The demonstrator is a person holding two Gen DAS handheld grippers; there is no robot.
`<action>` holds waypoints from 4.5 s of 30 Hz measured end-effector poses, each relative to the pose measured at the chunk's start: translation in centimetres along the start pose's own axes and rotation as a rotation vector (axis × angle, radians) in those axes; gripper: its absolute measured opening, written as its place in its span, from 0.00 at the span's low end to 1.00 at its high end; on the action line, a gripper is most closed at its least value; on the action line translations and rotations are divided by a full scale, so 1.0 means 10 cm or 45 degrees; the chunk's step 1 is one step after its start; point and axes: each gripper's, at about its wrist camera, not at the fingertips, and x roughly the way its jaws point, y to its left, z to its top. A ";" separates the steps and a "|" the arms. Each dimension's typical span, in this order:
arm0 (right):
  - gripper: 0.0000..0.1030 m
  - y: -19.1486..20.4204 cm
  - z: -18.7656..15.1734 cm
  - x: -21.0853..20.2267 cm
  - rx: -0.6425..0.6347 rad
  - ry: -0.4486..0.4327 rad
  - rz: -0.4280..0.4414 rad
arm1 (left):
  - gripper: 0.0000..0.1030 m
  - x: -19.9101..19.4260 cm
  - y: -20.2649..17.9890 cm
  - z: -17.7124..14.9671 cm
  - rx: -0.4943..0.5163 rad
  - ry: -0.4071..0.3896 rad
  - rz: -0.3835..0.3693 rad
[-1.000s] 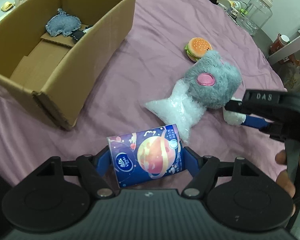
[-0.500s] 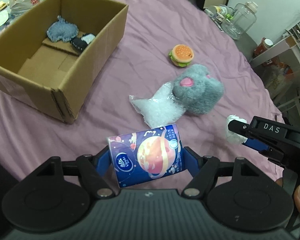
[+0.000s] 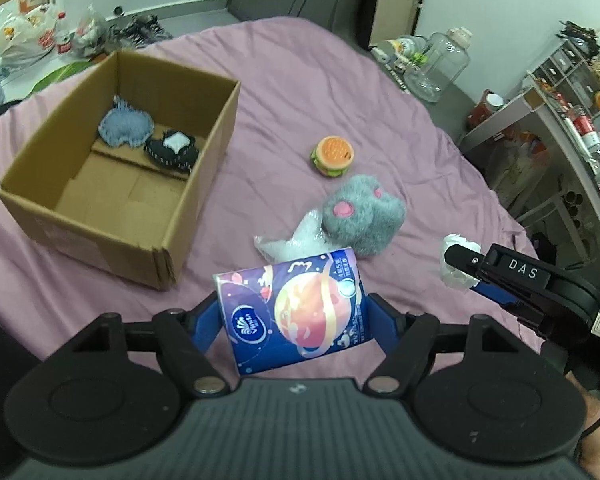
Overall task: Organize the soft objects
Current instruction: 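Grasp the small white wrapped item with the right gripper while the left holds the tissue pack, then carry both items over the box and open the left gripper to drop the tissue pack, then open the right gripper to drop the white item into the box, then move the right gripper down onto the grey fluffy plush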
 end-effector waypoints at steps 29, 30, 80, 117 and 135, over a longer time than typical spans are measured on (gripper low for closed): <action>0.41 1.14 -0.07 -0.25 -0.158 -0.090 0.181 | 0.72 -0.42 0.82 0.76 0.265 -0.145 0.064; 0.41 1.17 -0.07 -0.25 -0.158 -0.094 0.186 | 0.72 -0.40 0.85 0.79 0.275 -0.148 0.071; 0.42 2.39 -0.31 0.61 -0.311 0.079 0.146 | 0.76 0.13 1.82 1.37 0.231 -0.057 0.087; 1.00 1.93 -0.31 -0.22 -0.241 0.094 0.136 | 0.92 -0.59 1.26 1.00 0.325 -0.074 0.086; 1.00 0.90 -0.08 -0.55 -0.036 0.002 0.170 | 1.00 -0.70 0.61 0.74 0.348 -0.131 -0.012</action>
